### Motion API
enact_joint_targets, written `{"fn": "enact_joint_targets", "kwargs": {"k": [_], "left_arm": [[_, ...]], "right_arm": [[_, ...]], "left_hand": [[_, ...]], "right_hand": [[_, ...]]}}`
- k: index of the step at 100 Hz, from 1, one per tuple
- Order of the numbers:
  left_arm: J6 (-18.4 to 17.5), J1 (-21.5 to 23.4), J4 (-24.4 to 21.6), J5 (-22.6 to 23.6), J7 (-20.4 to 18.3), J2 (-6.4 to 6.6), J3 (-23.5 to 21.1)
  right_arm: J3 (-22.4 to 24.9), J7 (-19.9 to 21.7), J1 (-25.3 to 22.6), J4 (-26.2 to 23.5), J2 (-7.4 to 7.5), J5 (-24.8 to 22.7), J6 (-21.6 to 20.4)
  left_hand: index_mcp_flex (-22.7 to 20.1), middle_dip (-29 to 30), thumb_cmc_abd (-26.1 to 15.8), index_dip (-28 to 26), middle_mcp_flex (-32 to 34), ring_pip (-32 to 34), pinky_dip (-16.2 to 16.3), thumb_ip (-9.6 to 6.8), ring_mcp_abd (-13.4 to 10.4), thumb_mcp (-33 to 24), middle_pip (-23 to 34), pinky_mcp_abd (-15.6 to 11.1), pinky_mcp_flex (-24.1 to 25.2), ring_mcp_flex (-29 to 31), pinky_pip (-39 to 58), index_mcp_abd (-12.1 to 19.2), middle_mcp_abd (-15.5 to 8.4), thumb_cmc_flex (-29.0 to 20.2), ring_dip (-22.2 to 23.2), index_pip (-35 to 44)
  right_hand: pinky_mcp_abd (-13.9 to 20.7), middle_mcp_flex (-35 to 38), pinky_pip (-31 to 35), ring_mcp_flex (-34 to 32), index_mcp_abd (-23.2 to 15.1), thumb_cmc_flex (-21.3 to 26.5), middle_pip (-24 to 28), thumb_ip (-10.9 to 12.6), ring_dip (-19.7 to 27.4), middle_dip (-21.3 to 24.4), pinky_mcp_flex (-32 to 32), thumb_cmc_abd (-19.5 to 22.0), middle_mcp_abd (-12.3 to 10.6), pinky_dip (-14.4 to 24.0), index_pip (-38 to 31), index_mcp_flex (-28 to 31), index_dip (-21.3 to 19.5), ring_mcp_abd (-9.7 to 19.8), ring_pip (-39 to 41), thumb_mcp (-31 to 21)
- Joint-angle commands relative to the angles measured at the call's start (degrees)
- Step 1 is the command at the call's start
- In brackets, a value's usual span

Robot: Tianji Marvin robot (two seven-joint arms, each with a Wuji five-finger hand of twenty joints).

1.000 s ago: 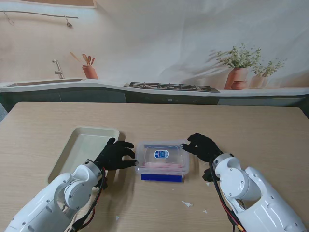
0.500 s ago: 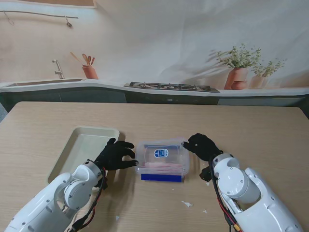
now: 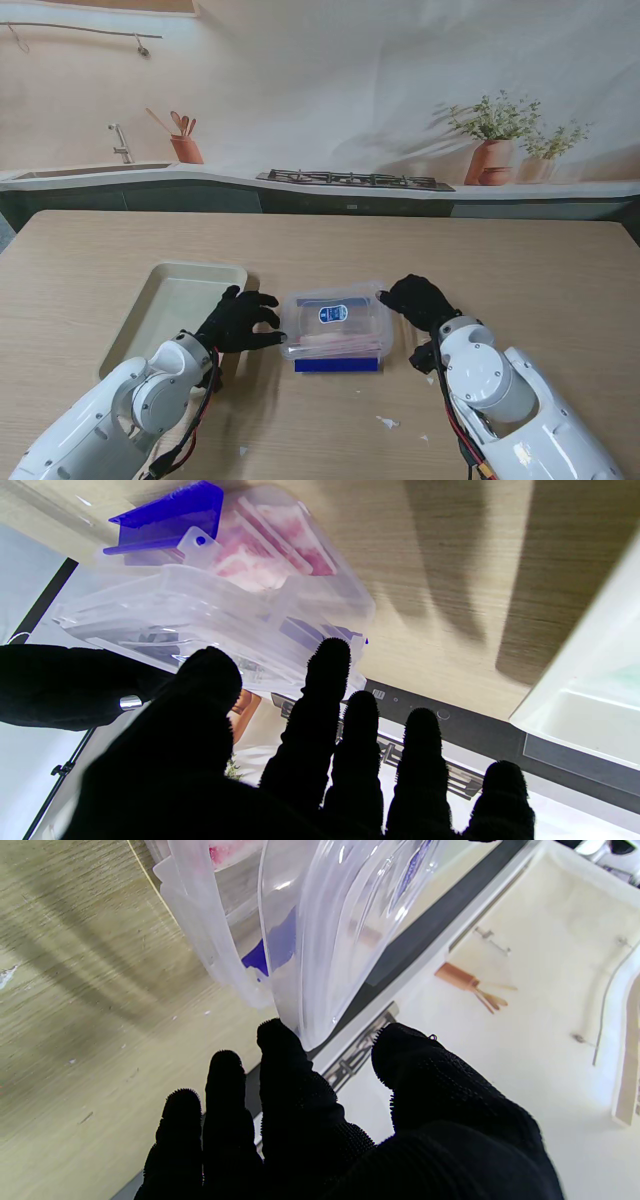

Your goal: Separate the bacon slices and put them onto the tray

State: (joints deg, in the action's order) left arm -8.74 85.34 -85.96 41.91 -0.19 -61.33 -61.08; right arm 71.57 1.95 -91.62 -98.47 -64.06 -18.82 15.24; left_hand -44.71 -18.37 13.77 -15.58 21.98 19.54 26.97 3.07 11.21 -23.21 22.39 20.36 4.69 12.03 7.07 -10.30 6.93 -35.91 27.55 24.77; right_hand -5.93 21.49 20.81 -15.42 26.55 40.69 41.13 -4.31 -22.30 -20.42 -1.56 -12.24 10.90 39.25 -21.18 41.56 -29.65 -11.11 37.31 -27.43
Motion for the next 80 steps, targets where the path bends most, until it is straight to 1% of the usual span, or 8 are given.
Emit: {"fn": "enact_joint_targets", "kwargs": {"k": [1, 21, 23, 26, 44, 69, 80], "left_arm": [[-0.54, 0.21, -0.74, 0.02, -0.85, -0.47, 0.39], [-0.64, 0.20, -0.73, 0.33, -0.91, -0.41, 0.42], [-0.65, 0.20, -0.73, 0.34, -0.91, -0.41, 0.42], [-0.65, 0.20, -0.74, 0.37, -0.91, -0.41, 0.42], [-0.71, 0.19, -0.72, 0.42, -0.89, -0.40, 0.44], [-0.69, 0.09, -0.65, 0.38, -1.10, -0.37, 0.59], [-0.61, 0.09, -0.67, 0.38, -1.24, -0.34, 0.64]], "right_arm": [[-0.70, 0.50, -0.51, -0.95, -0.97, 0.04, 0.56], [-0.80, 0.34, -0.66, -1.55, -1.00, -0.28, 1.91], [-0.79, 0.41, -0.68, -1.63, -0.98, -0.32, 1.95], [-0.77, 0.49, -0.72, -1.75, -0.96, -0.36, 2.01], [-0.88, 0.95, -0.73, -2.19, -0.88, -0.61, 3.58], [-1.60, 1.58, -0.03, -1.86, -0.90, 0.21, 5.52], [-1.64, 1.83, 0.00, -2.06, -0.86, 0.30, 6.05]], "left_hand": [[3.45, 0.80, -0.15, 0.99, -2.01, -0.49, 0.90, -0.41, -1.07, -0.80, -0.46, -1.17, 0.17, -1.91, -1.61, 10.65, -2.29, -0.74, -0.83, -3.49], [3.39, 0.81, -0.16, 0.91, -2.07, -0.51, 0.91, -0.42, -0.97, -0.82, -0.44, -1.16, 0.18, -2.02, -1.61, 10.77, -2.36, -0.78, -0.83, -3.33], [3.39, 0.81, -0.18, 0.91, -2.12, -0.49, 0.91, -0.41, -1.12, -0.79, -0.45, -1.16, 0.18, -1.98, -1.61, 10.81, -2.36, -0.73, -0.82, -3.32], [3.43, 0.81, -0.17, 0.91, -2.12, -0.51, 0.91, -0.42, -1.07, -0.81, -0.44, -1.17, 0.18, -2.02, -1.61, 10.77, -2.35, -0.77, -0.83, -3.32], [3.39, 0.84, -0.12, 0.88, -2.15, -0.49, 0.91, -0.44, -1.07, -0.82, -0.47, -1.14, 0.22, -1.98, -1.62, 10.79, -2.27, -0.79, -0.82, -3.26], [3.43, 0.84, -0.17, 0.87, -2.15, -0.55, 0.91, -0.44, -1.08, -0.81, -0.46, -1.15, 0.26, -2.08, -1.64, 11.02, -2.46, -0.76, -0.84, -3.24], [3.44, 0.85, -0.07, 0.86, -2.17, -0.54, 0.90, -0.44, -1.03, -0.81, -0.47, -1.15, 0.26, -2.03, -1.64, 10.96, -2.40, -0.82, -0.84, -3.22]], "right_hand": [[-0.42, 5.68, 0.79, -1.51, -17.01, 0.38, 6.11, 0.76, -1.12, -2.48, -0.45, -1.89, 2.02, 1.53, 0.91, -3.14, -1.34, -1.17, 1.65, -2.51], [-1.09, 8.95, 0.71, -4.63, -16.97, 0.83, 7.91, 0.61, -1.85, -3.46, -0.88, -4.50, 2.10, 1.32, 0.76, -4.03, -1.43, -1.82, 3.26, -4.69], [-1.15, 9.15, 0.54, -4.76, -16.97, 0.05, 7.80, 0.32, -1.96, -3.72, -1.01, -4.98, 2.02, 1.06, 0.49, -4.17, -1.50, -1.84, 3.19, -6.37], [-1.22, 9.49, 0.52, -5.11, -16.91, -0.12, 7.87, 0.20, -2.04, -3.85, -1.08, -5.36, 2.02, 0.99, 0.42, -4.23, -1.50, -1.81, 3.30, -6.86], [-2.12, 13.64, 0.75, -8.87, -16.24, -0.48, 8.63, -0.03, -2.38, -4.08, -2.18, -6.27, 2.36, 0.83, 0.43, -4.61, -1.42, -2.82, 4.28, -7.36], [-2.55, 14.62, 0.81, -10.18, -15.75, -1.30, 7.62, -0.27, -2.57, -3.48, -2.77, -7.14, 2.80, 0.54, 0.64, -5.90, -1.17, -3.52, 4.53, -7.58], [-2.81, 14.95, 1.04, -11.00, -15.64, -1.89, 7.47, -0.38, -2.82, -3.36, -3.42, -7.54, 2.79, 0.50, 1.15, -7.55, -0.90, -3.73, 5.06, -7.64]]}}
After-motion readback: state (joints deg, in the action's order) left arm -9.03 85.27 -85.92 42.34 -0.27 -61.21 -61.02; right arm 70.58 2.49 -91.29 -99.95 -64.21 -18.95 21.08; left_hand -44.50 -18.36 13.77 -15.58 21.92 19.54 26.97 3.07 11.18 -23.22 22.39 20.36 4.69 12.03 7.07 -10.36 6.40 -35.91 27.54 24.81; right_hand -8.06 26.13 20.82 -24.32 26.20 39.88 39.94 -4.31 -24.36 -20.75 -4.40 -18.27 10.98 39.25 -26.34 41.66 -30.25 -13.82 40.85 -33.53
